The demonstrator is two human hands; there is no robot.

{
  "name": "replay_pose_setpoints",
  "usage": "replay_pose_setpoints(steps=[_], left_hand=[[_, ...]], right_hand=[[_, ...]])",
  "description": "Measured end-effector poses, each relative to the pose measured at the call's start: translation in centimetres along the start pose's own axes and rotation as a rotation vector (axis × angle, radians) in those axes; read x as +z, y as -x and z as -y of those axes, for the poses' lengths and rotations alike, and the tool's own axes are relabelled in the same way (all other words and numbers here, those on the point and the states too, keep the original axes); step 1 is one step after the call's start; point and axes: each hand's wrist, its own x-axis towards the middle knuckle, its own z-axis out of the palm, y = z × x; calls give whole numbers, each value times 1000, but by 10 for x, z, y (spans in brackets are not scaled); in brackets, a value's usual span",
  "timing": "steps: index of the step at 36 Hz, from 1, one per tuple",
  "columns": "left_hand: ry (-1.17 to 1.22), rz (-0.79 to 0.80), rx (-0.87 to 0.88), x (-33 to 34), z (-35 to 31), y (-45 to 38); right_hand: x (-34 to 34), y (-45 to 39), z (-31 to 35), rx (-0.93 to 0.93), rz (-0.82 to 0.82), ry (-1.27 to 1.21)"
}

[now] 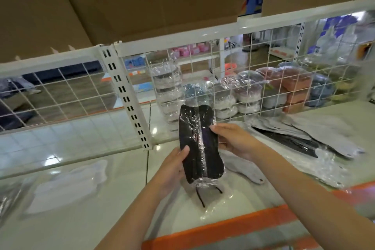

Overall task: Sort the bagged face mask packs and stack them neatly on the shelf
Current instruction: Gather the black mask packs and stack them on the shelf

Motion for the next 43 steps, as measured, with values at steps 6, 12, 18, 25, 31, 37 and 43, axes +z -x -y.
replay_pose_setpoints(steps=[6,12,18,25,31,37,43], left_hand=[[145,-200,-19,0,-5,10],[234,-276,1,-15,-3,21],[381,-266,-13,-27,-1,30],[435,-349,-104,-24,3,30],[514,-315,-108,-21,1,28],[443,-408,-109,-30,5,29],[531,-333,-54,-24,4,30]], right_hand=[[-35,-22,-27,97,-211,1036],[-59,-15,-72,150,-197,1620],[-51,-17,-57,-43,-254,1690],[-34,-13,-23,-116,-101,1449],[-36,-15,-59,126,-114,1654],[-17,-12,-40,-13,-101,1600],[10,1,9,43,113,305]])
